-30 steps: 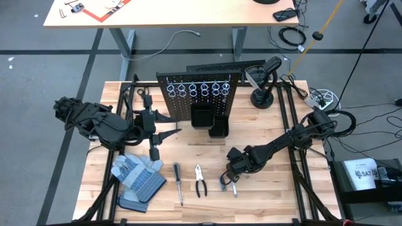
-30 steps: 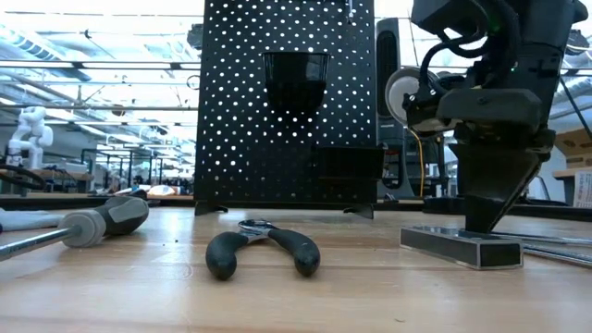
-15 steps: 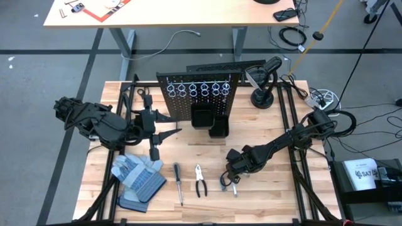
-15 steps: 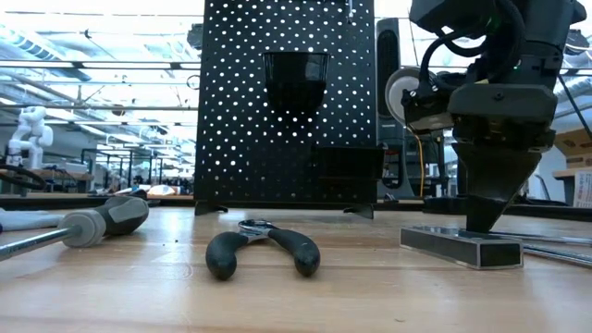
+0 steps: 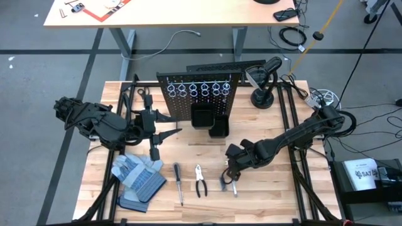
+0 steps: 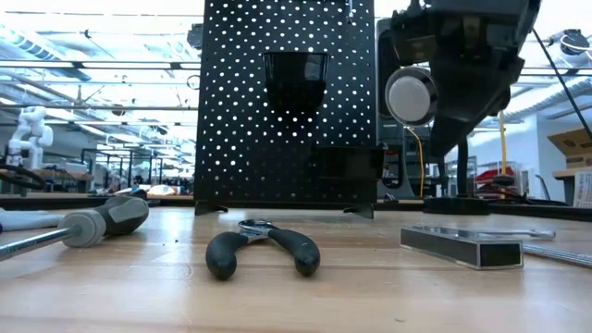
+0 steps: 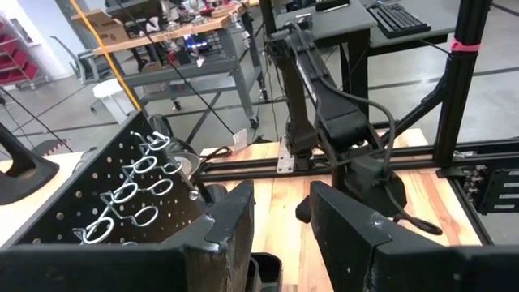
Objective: Hang tools onto peg board
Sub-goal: Hang the right silver wrench on the black pegboard
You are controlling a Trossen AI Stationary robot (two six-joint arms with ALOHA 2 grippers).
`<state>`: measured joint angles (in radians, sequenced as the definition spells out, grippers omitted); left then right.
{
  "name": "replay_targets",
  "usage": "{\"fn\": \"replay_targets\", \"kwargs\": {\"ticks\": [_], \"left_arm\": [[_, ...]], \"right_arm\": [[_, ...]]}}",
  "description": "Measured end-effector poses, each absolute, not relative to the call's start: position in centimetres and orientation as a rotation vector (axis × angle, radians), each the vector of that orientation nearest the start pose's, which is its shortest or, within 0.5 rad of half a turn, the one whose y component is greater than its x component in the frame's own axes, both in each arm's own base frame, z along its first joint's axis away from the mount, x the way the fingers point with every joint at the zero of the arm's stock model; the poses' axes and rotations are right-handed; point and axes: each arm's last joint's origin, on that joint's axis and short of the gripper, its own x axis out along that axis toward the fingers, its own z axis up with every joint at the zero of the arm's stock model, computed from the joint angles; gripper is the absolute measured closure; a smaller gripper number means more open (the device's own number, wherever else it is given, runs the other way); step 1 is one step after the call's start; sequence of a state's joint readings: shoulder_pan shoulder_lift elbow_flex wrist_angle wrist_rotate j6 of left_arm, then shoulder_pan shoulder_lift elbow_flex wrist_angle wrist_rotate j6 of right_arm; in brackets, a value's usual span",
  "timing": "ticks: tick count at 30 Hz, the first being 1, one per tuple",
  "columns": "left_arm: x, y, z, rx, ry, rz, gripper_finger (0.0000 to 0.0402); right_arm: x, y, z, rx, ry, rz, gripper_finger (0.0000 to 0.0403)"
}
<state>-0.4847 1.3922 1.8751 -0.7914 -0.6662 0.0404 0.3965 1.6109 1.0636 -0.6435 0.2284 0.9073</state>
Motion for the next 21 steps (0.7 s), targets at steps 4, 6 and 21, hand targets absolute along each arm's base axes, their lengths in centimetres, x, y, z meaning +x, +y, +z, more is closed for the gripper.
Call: {"fn": "replay_targets", "kwargs": {"ticks": [4, 6, 21], "left_arm": [[22.8, -10.0, 50.3, 0.208, 0.263, 0.175, 0.0269], [22.8, -10.0, 50.3, 0.209, 0.264, 0.175, 0.0269], [22.8, -10.0, 50.3, 0.200, 0.263, 0.168, 0.0269]], "right_arm": [[28.5, 11.4, 20.2, 0.350, 1.122, -0.277, 0.0402], [28.5, 11.6, 19.9, 0.278, 1.146, -0.227, 0.0398], [29.9, 11.2, 15.4, 0.138, 1.309, -0.189, 0.0255]]}}
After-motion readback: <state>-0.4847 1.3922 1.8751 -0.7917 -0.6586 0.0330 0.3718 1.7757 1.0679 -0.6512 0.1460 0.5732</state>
